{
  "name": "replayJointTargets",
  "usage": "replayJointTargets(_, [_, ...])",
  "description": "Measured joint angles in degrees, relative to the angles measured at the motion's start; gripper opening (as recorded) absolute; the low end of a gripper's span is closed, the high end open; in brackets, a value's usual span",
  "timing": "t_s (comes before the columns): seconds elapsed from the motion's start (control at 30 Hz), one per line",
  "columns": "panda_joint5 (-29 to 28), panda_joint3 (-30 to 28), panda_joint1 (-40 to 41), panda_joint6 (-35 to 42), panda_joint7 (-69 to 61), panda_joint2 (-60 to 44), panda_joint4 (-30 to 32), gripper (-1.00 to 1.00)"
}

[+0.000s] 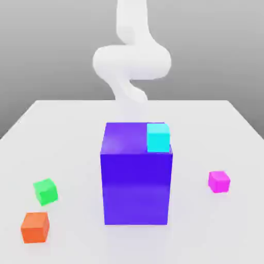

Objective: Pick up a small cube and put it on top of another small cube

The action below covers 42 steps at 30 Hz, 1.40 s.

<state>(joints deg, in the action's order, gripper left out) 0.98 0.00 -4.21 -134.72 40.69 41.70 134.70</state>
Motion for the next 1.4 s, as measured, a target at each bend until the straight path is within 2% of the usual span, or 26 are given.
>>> replayJointTargets(0.37, [3.59, 1.91, -18.18, -13.06, -22.27, -18.36, 12.97, 0.0])
replayJointTargets(0.67, [4.37, 7.18, -29.72, -23.62, -38.62, -33.07, 23.42, 0.0])
replayJointTargets(0.83, [-0.53, 10.29, -35.58, -29.71, -43.5, -41.37, 28.87, 0.0])
replayJointTargets(0.97, [-6.9, 6.58, -37.46, -36.02, -40.27, -49.4, 28.32, 0.0])
replayJointTargets(1.07, [-9.03, 2.52, -40.96, -41.06, -38.64, -55.59, 27.2, 0.0])
replayJointTargets(1.1, [-9.24, 1.67, -41.77, -42.35, -38.42, -57.18, 26.91, -1.0])
replayJointTargets(1.3, [-9.55, 1.27, -42.13, -42.91, -38.13, -57.97, 26.76, -1.0])
replayJointTargets(1.4, [-8.85, 3.05, -40.47, -39.92, -38.82, -54.28, 27.45, -1.0])
